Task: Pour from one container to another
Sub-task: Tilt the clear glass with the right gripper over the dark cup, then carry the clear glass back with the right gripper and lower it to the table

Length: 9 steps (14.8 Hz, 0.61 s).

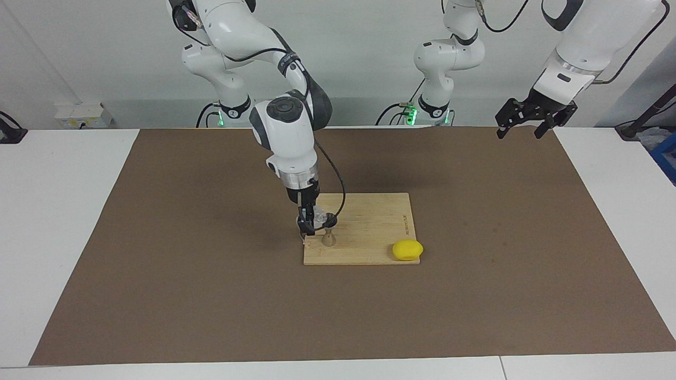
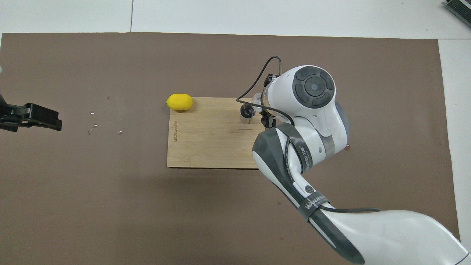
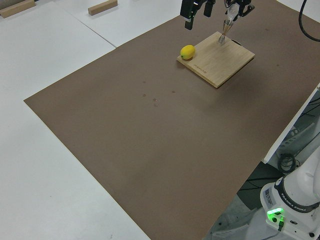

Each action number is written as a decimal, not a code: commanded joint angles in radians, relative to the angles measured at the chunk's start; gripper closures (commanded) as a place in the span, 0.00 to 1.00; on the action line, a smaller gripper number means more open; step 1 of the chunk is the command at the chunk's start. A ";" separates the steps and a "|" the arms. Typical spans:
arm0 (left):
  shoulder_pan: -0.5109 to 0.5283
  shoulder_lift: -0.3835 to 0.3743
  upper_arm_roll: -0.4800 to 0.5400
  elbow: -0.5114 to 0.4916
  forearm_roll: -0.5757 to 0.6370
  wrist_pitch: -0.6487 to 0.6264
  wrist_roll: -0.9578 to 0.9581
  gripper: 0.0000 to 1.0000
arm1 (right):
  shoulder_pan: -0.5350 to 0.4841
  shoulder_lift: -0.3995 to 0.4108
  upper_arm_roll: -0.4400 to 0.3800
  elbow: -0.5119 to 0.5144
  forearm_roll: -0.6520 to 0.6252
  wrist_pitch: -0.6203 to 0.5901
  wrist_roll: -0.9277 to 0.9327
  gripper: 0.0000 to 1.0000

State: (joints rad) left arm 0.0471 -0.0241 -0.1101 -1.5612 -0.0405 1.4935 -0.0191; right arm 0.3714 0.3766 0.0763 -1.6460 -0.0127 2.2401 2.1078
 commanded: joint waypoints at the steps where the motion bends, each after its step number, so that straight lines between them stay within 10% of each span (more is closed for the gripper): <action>1: 0.011 -0.014 -0.007 -0.008 0.013 -0.012 0.008 0.00 | -0.026 -0.010 0.008 0.008 0.072 -0.025 -0.012 0.99; 9: 0.011 -0.014 -0.007 -0.008 0.013 -0.012 0.008 0.00 | -0.164 -0.031 0.008 -0.040 0.354 -0.074 -0.215 0.99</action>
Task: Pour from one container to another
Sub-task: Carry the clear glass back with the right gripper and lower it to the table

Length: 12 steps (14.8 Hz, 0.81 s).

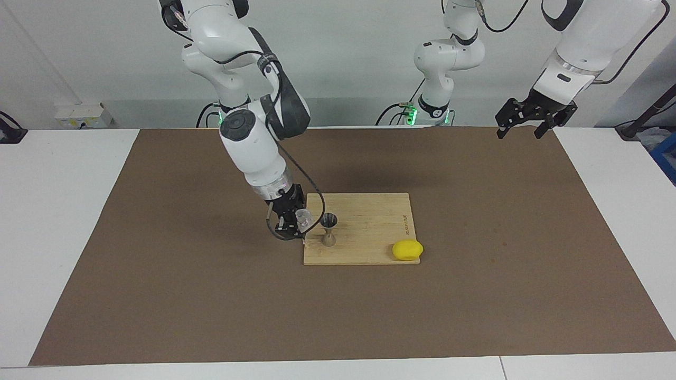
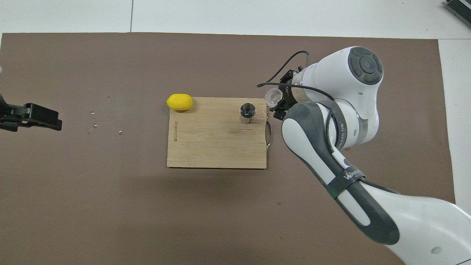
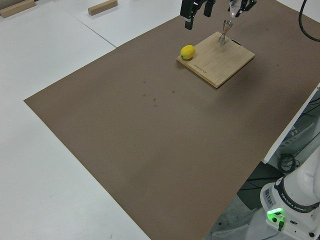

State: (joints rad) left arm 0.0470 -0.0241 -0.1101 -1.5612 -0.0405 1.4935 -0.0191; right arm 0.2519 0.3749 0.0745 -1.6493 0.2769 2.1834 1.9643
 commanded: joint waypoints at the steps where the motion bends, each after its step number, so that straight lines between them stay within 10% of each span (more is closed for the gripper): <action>1: 0.011 -0.014 -0.007 -0.008 0.013 -0.012 0.008 0.00 | -0.065 -0.040 0.010 -0.062 0.092 -0.017 -0.106 0.98; 12: 0.011 -0.014 -0.007 -0.008 0.013 -0.012 0.008 0.00 | -0.397 -0.163 0.008 -0.386 0.430 -0.020 -0.720 1.00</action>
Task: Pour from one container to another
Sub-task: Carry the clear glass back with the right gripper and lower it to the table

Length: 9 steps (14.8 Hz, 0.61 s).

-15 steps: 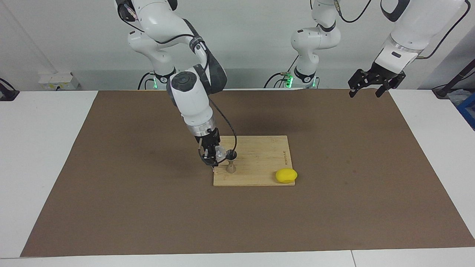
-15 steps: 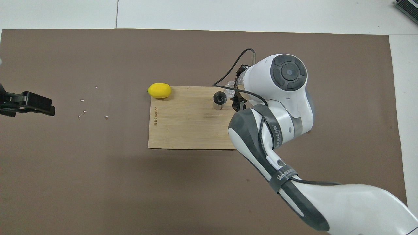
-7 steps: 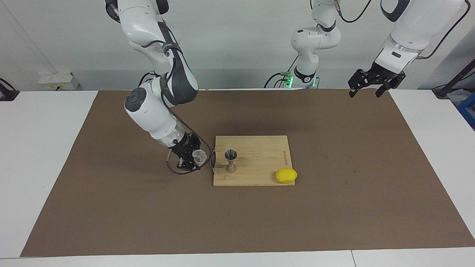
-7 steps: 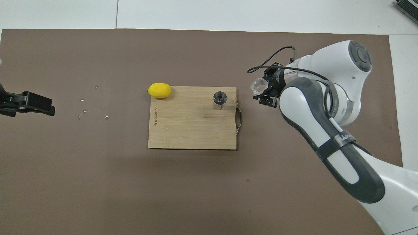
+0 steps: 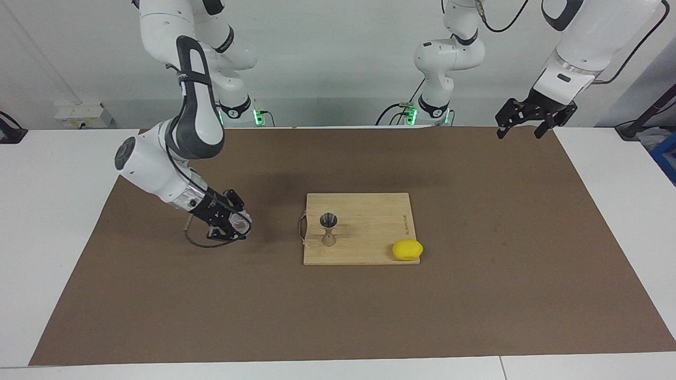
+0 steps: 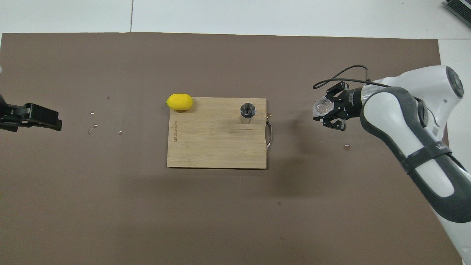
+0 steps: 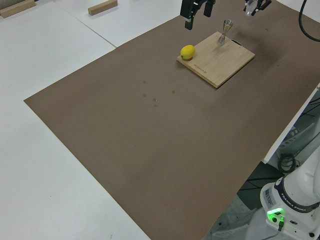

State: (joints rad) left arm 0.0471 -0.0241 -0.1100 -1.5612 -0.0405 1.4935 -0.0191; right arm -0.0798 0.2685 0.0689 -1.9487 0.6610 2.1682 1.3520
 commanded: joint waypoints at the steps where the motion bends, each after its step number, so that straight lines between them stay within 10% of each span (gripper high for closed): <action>1: 0.011 -0.014 -0.007 -0.011 0.013 -0.012 0.008 0.00 | -0.090 -0.057 0.014 -0.104 0.049 -0.014 -0.150 1.00; 9: 0.011 -0.014 -0.007 -0.011 0.013 -0.012 0.008 0.00 | -0.319 0.040 0.014 -0.108 0.108 -0.151 -0.508 1.00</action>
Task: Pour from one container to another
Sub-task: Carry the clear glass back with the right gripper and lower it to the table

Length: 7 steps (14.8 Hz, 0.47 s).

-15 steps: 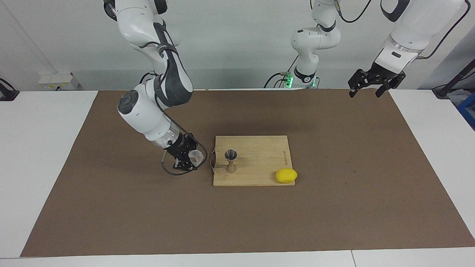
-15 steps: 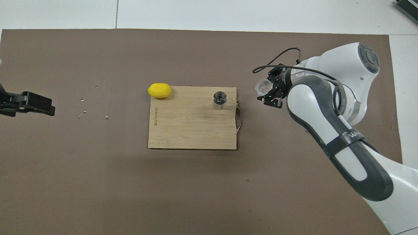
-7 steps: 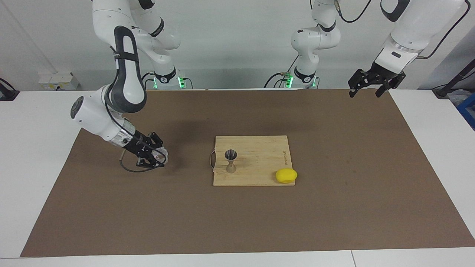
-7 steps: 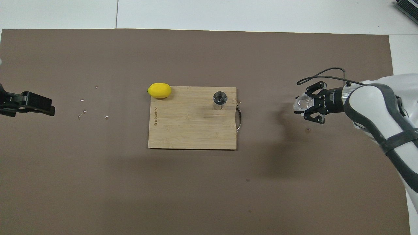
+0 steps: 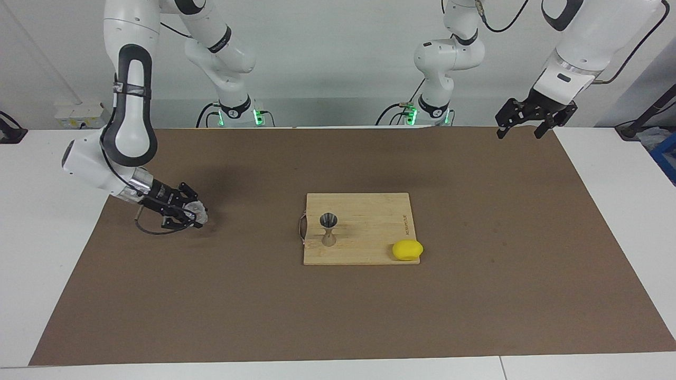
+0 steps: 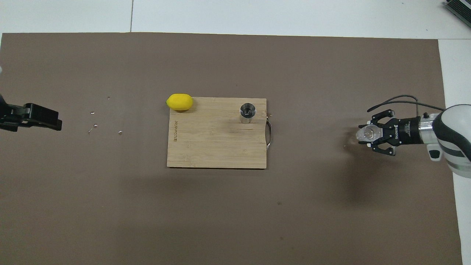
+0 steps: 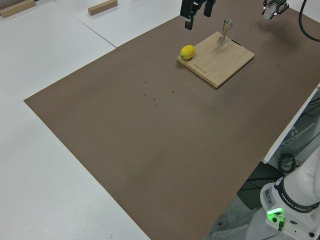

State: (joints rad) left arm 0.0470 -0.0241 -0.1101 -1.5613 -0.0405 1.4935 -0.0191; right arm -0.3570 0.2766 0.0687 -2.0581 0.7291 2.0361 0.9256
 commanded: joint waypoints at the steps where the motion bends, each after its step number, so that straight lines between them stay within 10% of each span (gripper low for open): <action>1: 0.011 -0.014 -0.007 -0.008 0.013 -0.012 0.008 0.00 | -0.062 0.053 0.014 0.001 0.053 -0.025 -0.124 0.99; 5: 0.011 -0.014 -0.007 -0.008 0.013 -0.012 0.008 0.00 | -0.066 0.072 0.014 0.001 0.067 -0.027 -0.156 0.95; 6: 0.011 -0.014 -0.007 -0.011 0.013 -0.012 0.008 0.00 | -0.063 0.075 0.014 -0.002 0.073 -0.027 -0.157 0.86; 7: 0.011 -0.014 -0.007 -0.008 0.013 -0.012 0.008 0.00 | -0.063 0.075 0.013 -0.001 0.073 -0.024 -0.163 0.56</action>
State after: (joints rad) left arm 0.0470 -0.0241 -0.1101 -1.5612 -0.0405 1.4935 -0.0191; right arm -0.4117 0.3537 0.0741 -2.0597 0.7678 2.0221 0.7959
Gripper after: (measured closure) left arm 0.000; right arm 0.493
